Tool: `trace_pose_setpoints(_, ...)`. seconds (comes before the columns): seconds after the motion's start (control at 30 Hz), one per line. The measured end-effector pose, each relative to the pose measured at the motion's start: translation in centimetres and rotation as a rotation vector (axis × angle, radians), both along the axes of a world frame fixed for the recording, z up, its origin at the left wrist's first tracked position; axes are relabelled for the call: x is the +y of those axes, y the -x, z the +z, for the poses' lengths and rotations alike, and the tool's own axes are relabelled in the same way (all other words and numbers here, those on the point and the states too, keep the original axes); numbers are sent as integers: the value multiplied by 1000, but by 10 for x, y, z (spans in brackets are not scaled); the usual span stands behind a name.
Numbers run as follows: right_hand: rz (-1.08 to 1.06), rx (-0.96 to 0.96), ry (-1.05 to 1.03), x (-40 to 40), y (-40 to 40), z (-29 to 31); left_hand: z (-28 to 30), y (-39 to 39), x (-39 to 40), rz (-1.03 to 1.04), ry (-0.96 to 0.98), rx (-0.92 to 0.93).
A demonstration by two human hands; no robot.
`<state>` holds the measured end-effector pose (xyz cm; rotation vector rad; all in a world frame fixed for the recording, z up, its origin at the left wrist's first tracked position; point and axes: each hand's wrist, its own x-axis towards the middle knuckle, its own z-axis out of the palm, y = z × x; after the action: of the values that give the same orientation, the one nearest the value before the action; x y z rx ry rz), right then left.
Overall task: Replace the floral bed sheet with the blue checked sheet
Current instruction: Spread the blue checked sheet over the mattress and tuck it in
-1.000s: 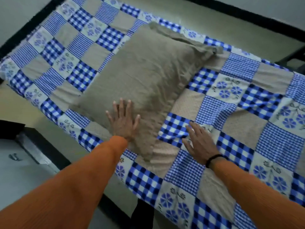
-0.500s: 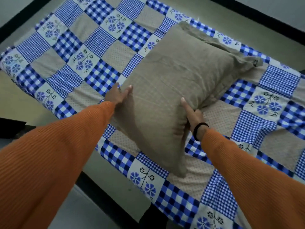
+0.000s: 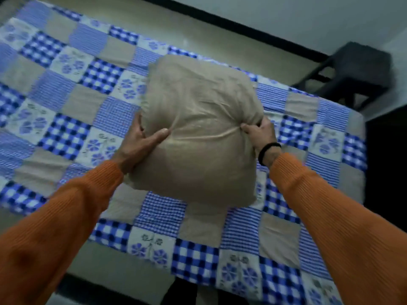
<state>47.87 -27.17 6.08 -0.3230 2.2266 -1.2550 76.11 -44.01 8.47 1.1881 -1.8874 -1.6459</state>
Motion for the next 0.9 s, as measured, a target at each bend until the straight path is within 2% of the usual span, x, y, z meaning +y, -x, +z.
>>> trace_pose_setpoints(0.2, -145, 62, -7, 147, 95, 38, 10, 109, 115, -167, 1, 119)
trace_pose_setpoints(0.33, -239, 95, -114, 239, 135, 60, -5, 170, 189, -288, -36, 119)
trace_pose_setpoints(0.43, -305, 117, -148, 303, 155, 58, -17, 204, 241, -338, -31, 40)
trace_pose_setpoints(0.6, -376, 127, -220, 373, 170, 21, -39, 238, 307, -390, -55, -62)
trace_pose_setpoints(0.77, -420, -38, -346, 417, 174, -20, -62, 231, 346, -480, -122, -304)
trace_pose_setpoints(0.9, -335, -135, -401, 426, 152, -34, -75, 213, 359, -482, -157, -462)
